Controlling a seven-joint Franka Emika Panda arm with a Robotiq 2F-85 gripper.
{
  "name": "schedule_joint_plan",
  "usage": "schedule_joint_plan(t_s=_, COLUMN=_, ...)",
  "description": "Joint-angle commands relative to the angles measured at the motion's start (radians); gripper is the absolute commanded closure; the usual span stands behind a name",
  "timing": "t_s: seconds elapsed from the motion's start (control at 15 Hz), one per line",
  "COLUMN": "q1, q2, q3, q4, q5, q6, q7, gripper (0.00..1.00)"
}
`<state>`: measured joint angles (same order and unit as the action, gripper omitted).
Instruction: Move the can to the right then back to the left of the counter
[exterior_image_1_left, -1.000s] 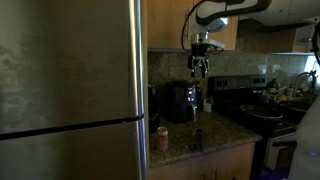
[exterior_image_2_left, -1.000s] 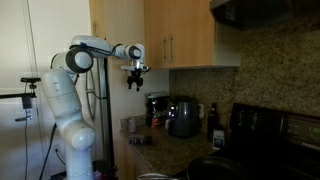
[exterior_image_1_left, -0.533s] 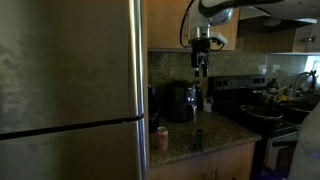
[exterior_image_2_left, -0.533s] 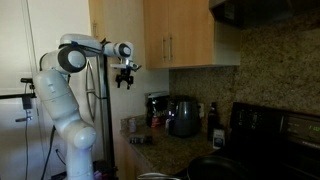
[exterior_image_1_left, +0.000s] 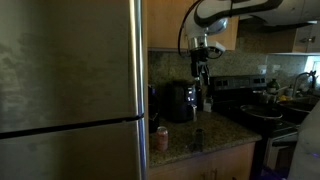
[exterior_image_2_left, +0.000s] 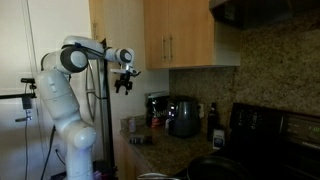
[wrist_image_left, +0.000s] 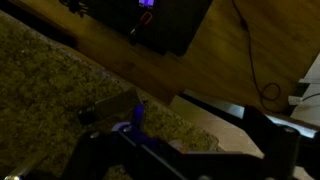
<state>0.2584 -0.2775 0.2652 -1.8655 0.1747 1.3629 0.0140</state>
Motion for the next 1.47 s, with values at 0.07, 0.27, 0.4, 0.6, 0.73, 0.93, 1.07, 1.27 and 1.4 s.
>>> schedule_joint_plan(t_s=0.07, q1=0.018, q2=0.037, q3=0.037, q4=-0.183, q5=0.050, q6=0.144, q7=0.021, gripper=0.00)
schedule_joint_plan(t_s=0.27, q1=0.030, q2=-0.014, q3=0.049, q4=-0.281, q5=0.076, q6=0.308, q7=0.062, gripper=0.00)
schedule_joint_plan(t_s=0.4, q1=0.043, q2=-0.034, q3=0.062, q4=-0.353, q5=0.079, q6=0.394, q7=0.098, gripper=0.00)
schedule_joint_plan(t_s=0.6, q1=0.054, q2=-0.067, q3=0.082, q4=-0.450, q5=0.059, q6=0.499, q7=0.156, gripper=0.00)
schedule_joint_plan(t_s=0.73, q1=0.057, q2=-0.029, q3=0.077, q4=-0.396, q5=0.057, q6=0.446, q7=0.146, gripper=0.00)
schedule_joint_plan(t_s=0.93, q1=0.060, q2=-0.033, q3=0.078, q4=-0.404, q5=0.057, q6=0.446, q7=0.148, gripper=0.00)
schedule_joint_plan(t_s=1.07, q1=0.056, q2=-0.013, q3=0.084, q4=-0.403, q5=0.035, q6=0.433, q7=0.156, gripper=0.00)
schedule_joint_plan(t_s=1.27, q1=0.058, q2=0.013, q3=0.095, q4=-0.494, q5=0.057, q6=0.621, q7=0.176, gripper=0.00)
schedule_joint_plan(t_s=1.4, q1=0.054, q2=0.048, q3=0.094, q4=-0.508, q5=0.049, q6=0.743, q7=0.184, gripper=0.00)
